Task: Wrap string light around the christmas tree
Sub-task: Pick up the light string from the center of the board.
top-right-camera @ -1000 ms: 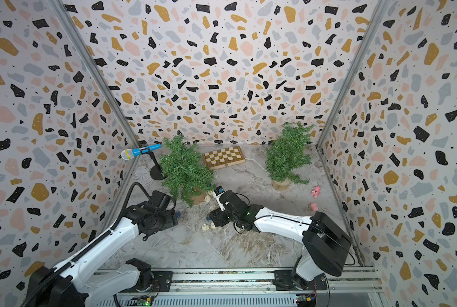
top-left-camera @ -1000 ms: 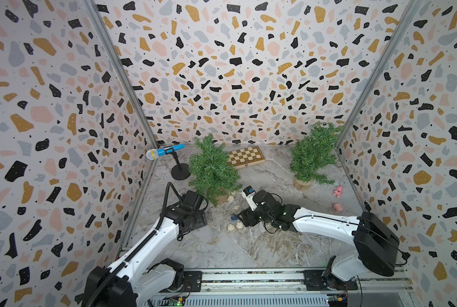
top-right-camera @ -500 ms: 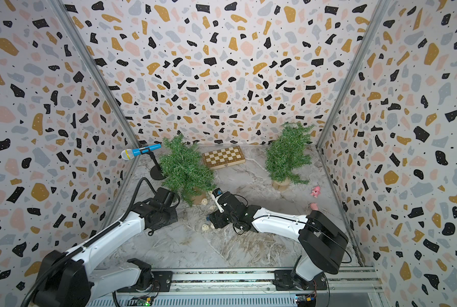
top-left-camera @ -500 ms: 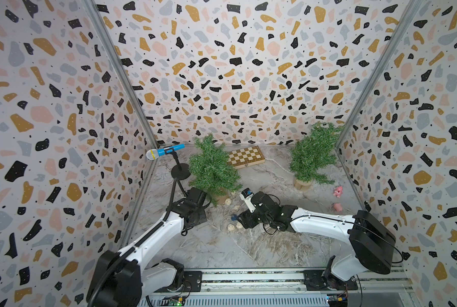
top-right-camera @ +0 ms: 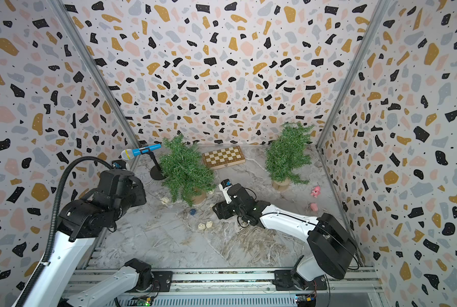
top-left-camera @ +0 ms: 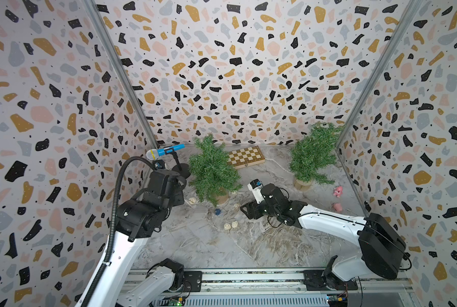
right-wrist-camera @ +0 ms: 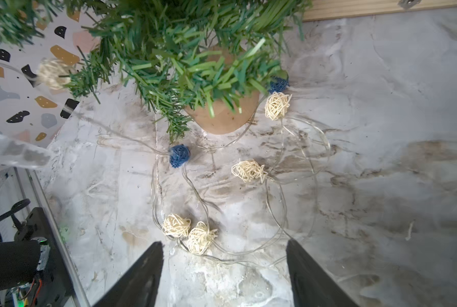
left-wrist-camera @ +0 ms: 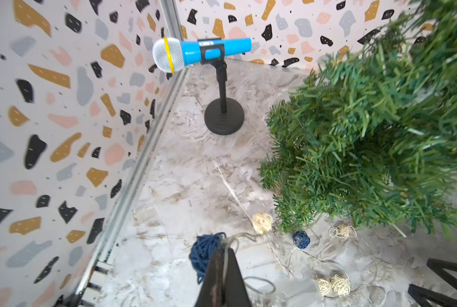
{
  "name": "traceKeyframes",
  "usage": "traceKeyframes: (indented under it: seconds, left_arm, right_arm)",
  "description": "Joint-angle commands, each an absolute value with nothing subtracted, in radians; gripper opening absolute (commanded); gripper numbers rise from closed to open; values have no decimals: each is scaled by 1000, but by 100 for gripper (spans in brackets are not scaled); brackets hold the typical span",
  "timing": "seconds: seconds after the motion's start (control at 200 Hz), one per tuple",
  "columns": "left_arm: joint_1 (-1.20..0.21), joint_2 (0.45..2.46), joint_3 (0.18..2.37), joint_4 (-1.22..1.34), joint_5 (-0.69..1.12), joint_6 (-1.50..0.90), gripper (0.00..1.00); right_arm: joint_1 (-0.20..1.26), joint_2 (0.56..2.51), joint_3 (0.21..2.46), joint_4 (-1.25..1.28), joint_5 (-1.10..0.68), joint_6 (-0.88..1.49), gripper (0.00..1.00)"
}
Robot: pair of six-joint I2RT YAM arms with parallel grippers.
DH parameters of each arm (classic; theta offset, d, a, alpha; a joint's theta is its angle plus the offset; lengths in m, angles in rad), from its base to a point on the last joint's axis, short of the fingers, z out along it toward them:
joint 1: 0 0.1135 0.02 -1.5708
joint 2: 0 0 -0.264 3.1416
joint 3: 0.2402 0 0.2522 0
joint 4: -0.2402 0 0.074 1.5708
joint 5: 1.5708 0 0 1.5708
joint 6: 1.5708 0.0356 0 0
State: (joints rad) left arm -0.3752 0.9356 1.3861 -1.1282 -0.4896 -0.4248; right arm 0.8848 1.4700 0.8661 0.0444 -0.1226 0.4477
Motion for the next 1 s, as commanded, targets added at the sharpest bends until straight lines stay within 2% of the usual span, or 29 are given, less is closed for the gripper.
traceKeyframes:
  seconds: [0.0, 0.16, 0.33, 0.496, 0.666, 0.996]
  left_arm:
    - [-370, 936, 1489, -1173, -589, -320, 0]
    - [-370, 968, 1603, -1145, -557, -282, 0]
    - [-370, 985, 1715, -1109, -621, -216, 0]
    - [-370, 1007, 1771, -1083, -610, -197, 0]
    - [-370, 1014, 1809, -1067, -595, -187, 0]
    - [-370, 1034, 1835, -1072, -444, -249, 0]
  right_arm:
    - [915, 1456, 891, 48, -124, 432, 74]
    - [981, 1481, 909, 86, -92, 357, 76]
    - [1039, 1515, 933, 144, -100, 265, 78]
    - [1128, 1593, 1004, 160, -72, 200, 86]
    - [1174, 1663, 1040, 257, -41, 231, 91]
    - [1234, 1851, 1126, 476, 20, 227, 98]
